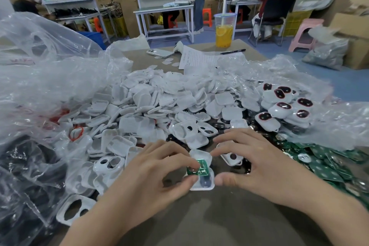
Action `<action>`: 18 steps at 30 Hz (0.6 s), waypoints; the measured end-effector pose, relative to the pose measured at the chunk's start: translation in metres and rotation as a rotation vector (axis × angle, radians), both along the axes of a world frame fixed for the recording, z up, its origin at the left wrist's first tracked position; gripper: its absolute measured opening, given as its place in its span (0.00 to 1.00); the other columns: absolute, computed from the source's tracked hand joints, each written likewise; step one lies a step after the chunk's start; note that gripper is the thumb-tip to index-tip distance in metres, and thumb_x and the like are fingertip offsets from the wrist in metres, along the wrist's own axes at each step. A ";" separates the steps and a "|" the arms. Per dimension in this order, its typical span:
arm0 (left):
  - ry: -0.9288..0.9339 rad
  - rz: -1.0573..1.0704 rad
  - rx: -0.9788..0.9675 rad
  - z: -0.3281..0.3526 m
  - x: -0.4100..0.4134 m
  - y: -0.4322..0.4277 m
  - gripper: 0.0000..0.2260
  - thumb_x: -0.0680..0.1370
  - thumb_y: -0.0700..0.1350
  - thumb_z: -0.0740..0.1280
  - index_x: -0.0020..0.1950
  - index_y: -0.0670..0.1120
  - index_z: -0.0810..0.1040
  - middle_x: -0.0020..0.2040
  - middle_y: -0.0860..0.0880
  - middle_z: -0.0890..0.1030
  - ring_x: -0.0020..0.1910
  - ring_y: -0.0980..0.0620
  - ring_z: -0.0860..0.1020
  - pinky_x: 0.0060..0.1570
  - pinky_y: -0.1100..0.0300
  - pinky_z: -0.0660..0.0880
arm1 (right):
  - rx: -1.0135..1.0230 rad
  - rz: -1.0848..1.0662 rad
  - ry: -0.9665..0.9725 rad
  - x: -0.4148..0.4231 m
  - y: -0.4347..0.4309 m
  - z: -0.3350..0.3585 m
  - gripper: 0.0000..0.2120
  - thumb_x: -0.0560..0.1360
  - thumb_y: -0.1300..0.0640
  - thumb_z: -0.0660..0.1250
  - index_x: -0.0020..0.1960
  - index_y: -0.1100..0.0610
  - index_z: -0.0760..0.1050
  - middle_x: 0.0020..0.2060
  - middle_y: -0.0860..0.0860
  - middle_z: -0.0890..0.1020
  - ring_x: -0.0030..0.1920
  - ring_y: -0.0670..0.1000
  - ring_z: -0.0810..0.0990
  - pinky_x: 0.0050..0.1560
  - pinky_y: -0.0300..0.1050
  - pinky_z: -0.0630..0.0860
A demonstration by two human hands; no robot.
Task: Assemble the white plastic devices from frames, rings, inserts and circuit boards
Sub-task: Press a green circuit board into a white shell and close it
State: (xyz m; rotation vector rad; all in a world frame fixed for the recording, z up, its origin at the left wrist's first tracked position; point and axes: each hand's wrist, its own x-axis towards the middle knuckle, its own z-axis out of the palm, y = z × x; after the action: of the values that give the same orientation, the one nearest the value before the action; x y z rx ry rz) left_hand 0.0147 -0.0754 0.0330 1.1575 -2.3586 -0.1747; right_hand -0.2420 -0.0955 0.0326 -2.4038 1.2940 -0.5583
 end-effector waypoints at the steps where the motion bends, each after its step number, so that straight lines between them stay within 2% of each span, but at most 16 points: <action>1: -0.009 -0.005 -0.003 0.000 -0.001 0.001 0.08 0.78 0.59 0.66 0.54 0.61 0.82 0.52 0.64 0.78 0.53 0.61 0.76 0.55 0.66 0.69 | 0.013 0.018 0.027 0.000 0.000 -0.001 0.28 0.65 0.22 0.62 0.60 0.33 0.75 0.65 0.26 0.67 0.73 0.33 0.56 0.72 0.31 0.54; 4: -0.020 -0.013 -0.015 -0.002 -0.003 0.001 0.08 0.78 0.58 0.67 0.53 0.60 0.82 0.52 0.63 0.78 0.52 0.60 0.76 0.55 0.65 0.69 | 0.028 0.046 0.117 -0.002 -0.001 -0.006 0.34 0.63 0.18 0.60 0.64 0.31 0.71 0.69 0.26 0.60 0.75 0.32 0.46 0.74 0.36 0.50; 9: -0.035 -0.044 0.000 -0.004 -0.005 0.001 0.08 0.77 0.57 0.67 0.53 0.59 0.83 0.51 0.62 0.78 0.52 0.60 0.76 0.54 0.61 0.71 | 0.001 0.066 0.138 -0.002 -0.004 -0.011 0.33 0.64 0.19 0.58 0.65 0.31 0.70 0.70 0.26 0.59 0.75 0.32 0.44 0.75 0.37 0.49; 14: -0.058 -0.046 0.020 -0.005 -0.006 0.001 0.09 0.77 0.57 0.67 0.53 0.58 0.83 0.52 0.62 0.79 0.53 0.60 0.76 0.55 0.61 0.71 | -0.047 0.104 0.121 0.000 -0.002 -0.013 0.27 0.68 0.22 0.60 0.62 0.32 0.71 0.70 0.29 0.63 0.75 0.32 0.47 0.69 0.24 0.42; 18: -0.061 -0.051 0.030 -0.005 -0.007 0.001 0.09 0.78 0.57 0.67 0.53 0.58 0.83 0.52 0.62 0.78 0.53 0.61 0.75 0.54 0.62 0.70 | -0.078 0.117 0.128 0.002 -0.002 -0.014 0.23 0.71 0.25 0.60 0.62 0.33 0.71 0.69 0.31 0.64 0.74 0.33 0.48 0.68 0.23 0.41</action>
State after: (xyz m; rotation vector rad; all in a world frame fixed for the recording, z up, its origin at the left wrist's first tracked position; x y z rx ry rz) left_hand 0.0081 -0.0742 0.0278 1.1325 -2.4483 -0.1961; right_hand -0.2400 -0.0974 0.0183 -2.5972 1.1913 -0.4355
